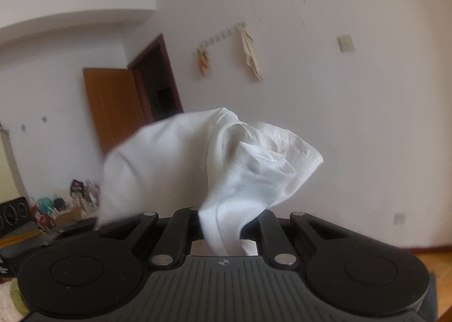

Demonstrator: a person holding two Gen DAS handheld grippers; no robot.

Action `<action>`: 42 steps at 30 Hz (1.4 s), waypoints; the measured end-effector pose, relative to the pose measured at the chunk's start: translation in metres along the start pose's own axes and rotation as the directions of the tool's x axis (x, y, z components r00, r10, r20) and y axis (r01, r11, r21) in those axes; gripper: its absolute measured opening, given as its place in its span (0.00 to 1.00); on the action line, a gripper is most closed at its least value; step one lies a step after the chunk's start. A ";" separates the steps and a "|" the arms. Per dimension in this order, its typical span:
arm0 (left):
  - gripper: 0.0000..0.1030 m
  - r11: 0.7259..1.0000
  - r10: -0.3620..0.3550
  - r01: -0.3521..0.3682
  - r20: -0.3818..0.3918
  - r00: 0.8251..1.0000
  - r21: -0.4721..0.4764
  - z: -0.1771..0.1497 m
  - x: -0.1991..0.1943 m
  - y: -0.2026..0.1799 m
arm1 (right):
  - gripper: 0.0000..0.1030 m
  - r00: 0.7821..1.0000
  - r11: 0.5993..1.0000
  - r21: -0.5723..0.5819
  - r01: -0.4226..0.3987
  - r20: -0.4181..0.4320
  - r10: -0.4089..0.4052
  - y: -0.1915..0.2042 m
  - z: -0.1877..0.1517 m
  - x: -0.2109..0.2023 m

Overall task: Fold clothes
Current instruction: 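Lift the folded white shirt off the bed with both grippers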

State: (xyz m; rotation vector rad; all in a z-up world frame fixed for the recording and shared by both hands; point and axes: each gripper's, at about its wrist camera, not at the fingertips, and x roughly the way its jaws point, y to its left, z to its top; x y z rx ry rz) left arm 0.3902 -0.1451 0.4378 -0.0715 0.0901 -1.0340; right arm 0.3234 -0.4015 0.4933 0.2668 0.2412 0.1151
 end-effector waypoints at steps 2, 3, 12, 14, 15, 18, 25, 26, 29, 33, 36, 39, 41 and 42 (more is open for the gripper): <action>0.05 1.000 -0.003 0.003 -0.003 1.000 -0.021 0.000 0.010 0.008 | 0.08 1.000 1.000 -0.022 -0.005 -0.013 0.005 -0.002 0.013 0.015; 0.04 0.999 -0.001 0.001 -0.003 1.000 -0.039 -0.002 0.014 0.013 | 0.08 1.000 1.000 -0.017 -0.025 -0.009 0.025 -0.008 0.014 0.023; 0.04 0.983 0.101 -0.110 -0.068 0.993 -0.150 -0.034 0.080 0.036 | 0.08 0.985 0.975 0.142 -0.171 -0.013 0.175 -0.099 -0.003 0.085; 0.04 0.973 0.134 -0.144 -0.066 0.989 -0.178 -0.049 0.093 0.037 | 0.08 0.980 0.972 0.148 -0.184 -0.043 0.193 -0.116 -0.006 0.104; 0.04 0.966 0.153 -0.164 -0.069 0.986 -0.199 -0.058 0.099 0.038 | 0.08 0.978 0.970 0.151 -0.191 -0.059 0.201 -0.125 -0.008 0.114; 0.04 0.932 0.238 -0.252 -0.084 0.968 -0.261 -0.099 0.116 0.042 | 0.08 0.965 0.965 0.147 -0.216 -0.119 0.234 -0.148 -0.017 0.150; 0.04 0.768 0.449 -0.467 -0.152 0.880 -0.437 -0.217 0.149 0.060 | 0.08 0.885 0.935 0.122 -0.334 -0.301 0.355 -0.192 -0.093 0.263; 0.04 0.733 0.479 -0.496 -0.165 0.862 -0.465 -0.235 0.151 0.062 | 0.08 0.870 0.930 0.124 -0.346 -0.329 0.368 -0.198 -0.106 0.275; 0.04 0.623 0.558 -0.576 -0.214 0.801 -0.530 -0.289 0.158 0.061 | 0.08 0.819 0.914 0.132 -0.383 -0.410 0.402 -0.215 -0.144 0.314; 0.04 0.511 0.651 -0.665 -0.260 0.713 -0.545 -0.352 0.167 0.053 | 0.08 0.737 0.891 0.147 -0.430 -0.513 0.440 -0.237 -0.196 0.365; 0.04 0.447 0.671 -0.691 -0.299 0.679 -0.567 -0.385 0.173 0.049 | 0.08 0.682 0.879 0.115 -0.462 -0.588 0.435 -0.240 -0.224 0.386; 0.04 0.417 0.679 -0.707 -0.321 0.660 -0.571 -0.403 0.187 0.043 | 0.08 0.640 0.869 0.099 -0.485 -0.636 0.430 -0.241 -0.250 0.393; 0.04 0.389 0.676 -0.706 -0.338 0.655 -0.592 -0.410 0.194 0.042 | 0.08 0.619 0.866 0.101 -0.490 -0.660 0.427 -0.243 -0.264 0.395; 0.04 0.372 0.672 -0.702 -0.347 0.655 -0.607 -0.413 0.195 0.044 | 0.08 0.610 0.866 0.104 -0.490 -0.668 0.426 -0.243 -0.269 0.394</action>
